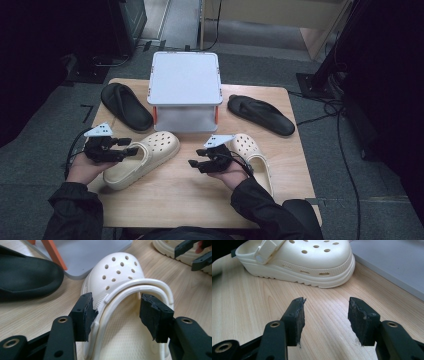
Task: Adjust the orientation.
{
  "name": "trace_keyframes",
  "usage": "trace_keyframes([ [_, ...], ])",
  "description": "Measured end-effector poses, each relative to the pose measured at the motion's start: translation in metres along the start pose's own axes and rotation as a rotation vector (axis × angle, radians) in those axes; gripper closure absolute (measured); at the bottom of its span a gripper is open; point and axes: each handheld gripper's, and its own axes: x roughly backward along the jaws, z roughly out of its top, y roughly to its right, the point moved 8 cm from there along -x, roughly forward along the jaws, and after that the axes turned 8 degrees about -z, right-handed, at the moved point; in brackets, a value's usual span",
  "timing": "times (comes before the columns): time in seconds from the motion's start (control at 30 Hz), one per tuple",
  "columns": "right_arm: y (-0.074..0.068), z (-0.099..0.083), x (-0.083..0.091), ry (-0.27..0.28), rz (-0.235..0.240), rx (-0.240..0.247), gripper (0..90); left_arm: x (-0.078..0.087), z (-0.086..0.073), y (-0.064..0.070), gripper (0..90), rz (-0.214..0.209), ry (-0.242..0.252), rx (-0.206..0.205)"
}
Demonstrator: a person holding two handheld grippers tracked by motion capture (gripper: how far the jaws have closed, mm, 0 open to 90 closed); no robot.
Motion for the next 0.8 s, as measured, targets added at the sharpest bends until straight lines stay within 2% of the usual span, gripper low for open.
trace_keyframes([
  [0.17,-0.001,-0.001,-0.002,-0.006,0.002,-0.001,47.7,-0.009,-0.001,-0.004,46.7,0.011,-0.011,-0.004],
  [0.3,-0.001,-0.002,-0.004,-0.011,0.003,-0.005,47.8,-0.018,-0.001,-0.009,51.4,-0.006,-0.026,0.011],
  [0.47,-0.004,-0.002,-0.004,-0.011,0.009,-0.007,48.0,-0.018,0.000,-0.007,56.1,-0.003,-0.035,0.020],
  [0.53,-0.004,-0.002,-0.005,-0.011,0.013,-0.006,48.9,-0.019,0.001,-0.004,58.6,-0.030,-0.032,0.032],
  [0.67,-0.007,-0.002,-0.005,-0.011,0.027,0.001,50.0,-0.022,0.004,0.007,63.7,-0.089,-0.019,0.025],
  [0.8,-0.009,-0.002,-0.006,-0.009,0.033,0.004,50.6,-0.030,0.007,0.021,65.9,-0.154,-0.033,0.016],
])
